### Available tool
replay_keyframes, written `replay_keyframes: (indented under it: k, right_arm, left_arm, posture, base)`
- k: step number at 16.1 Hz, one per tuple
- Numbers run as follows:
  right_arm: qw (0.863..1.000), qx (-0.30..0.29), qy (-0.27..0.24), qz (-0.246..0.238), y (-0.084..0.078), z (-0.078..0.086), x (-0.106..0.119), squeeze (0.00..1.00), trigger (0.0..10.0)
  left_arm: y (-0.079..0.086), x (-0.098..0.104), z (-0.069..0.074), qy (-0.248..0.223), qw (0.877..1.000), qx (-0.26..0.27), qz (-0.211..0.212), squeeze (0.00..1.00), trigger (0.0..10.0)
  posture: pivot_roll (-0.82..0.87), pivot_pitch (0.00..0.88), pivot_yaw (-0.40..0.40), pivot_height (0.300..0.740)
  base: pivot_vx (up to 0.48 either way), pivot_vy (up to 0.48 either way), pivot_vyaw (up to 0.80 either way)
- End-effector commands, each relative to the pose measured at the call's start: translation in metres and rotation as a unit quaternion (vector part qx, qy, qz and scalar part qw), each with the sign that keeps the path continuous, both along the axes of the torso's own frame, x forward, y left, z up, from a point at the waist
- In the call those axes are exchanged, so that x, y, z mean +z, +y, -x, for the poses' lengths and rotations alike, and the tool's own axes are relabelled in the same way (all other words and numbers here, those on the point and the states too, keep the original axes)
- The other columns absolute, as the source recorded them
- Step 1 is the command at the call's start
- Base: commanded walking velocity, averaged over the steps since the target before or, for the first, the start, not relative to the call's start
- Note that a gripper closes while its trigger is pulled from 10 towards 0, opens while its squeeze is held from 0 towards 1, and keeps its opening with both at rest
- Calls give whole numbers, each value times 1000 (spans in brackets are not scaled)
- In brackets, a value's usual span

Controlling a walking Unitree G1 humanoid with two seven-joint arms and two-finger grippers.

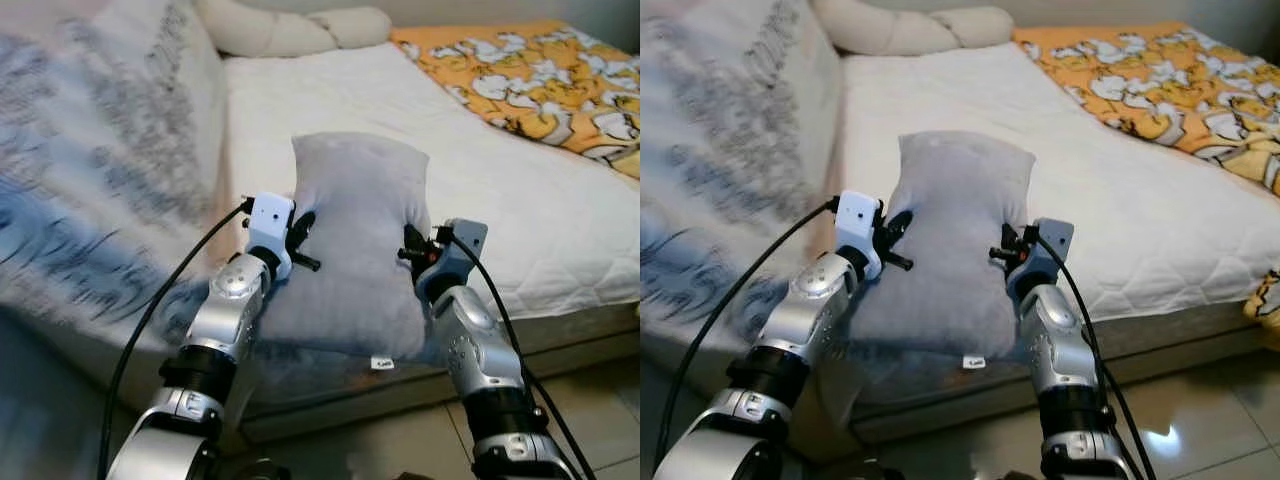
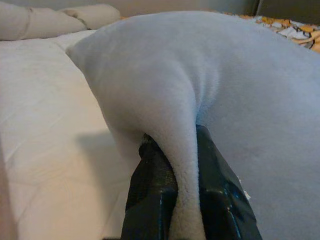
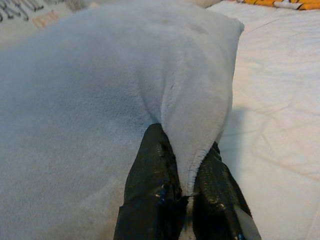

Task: Clean up the room

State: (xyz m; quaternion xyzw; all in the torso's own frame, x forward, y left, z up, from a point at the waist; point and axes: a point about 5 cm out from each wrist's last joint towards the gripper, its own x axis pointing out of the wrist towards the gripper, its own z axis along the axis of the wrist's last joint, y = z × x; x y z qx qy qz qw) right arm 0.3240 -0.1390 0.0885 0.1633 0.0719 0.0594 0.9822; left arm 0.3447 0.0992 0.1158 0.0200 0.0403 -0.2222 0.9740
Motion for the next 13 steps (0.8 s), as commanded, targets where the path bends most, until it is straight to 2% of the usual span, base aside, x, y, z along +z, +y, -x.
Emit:
replay_keyframes:
  k: [1, 4, 13]
  right_arm:
    - [1000, -12, -8, 1, -9, -3, 5, 0, 10000]
    - [1000, -12, -7, 1, -7, -3, 4, 0, 10000]
    - [1000, -27, -6, 10, -15, -2, 3, 0, 10000]
  left_arm:
    - [0, 10, -1, -29, 1000, 2, 1, 0, 10000]
    - [0, 10, 0, -30, 1000, -2, 6, 0, 10000]
    - [-3, 9, -2, -25, 1000, -4, 12, 0, 10000]
  posture:
    - [-34, 0, 2, 740]
    - [-40, 0, 7, 740]
    - [-58, 0, 20, 740]
  base:
    - [0, 0, 0]
    - [89, 0, 0]
    - [345, 0, 0]
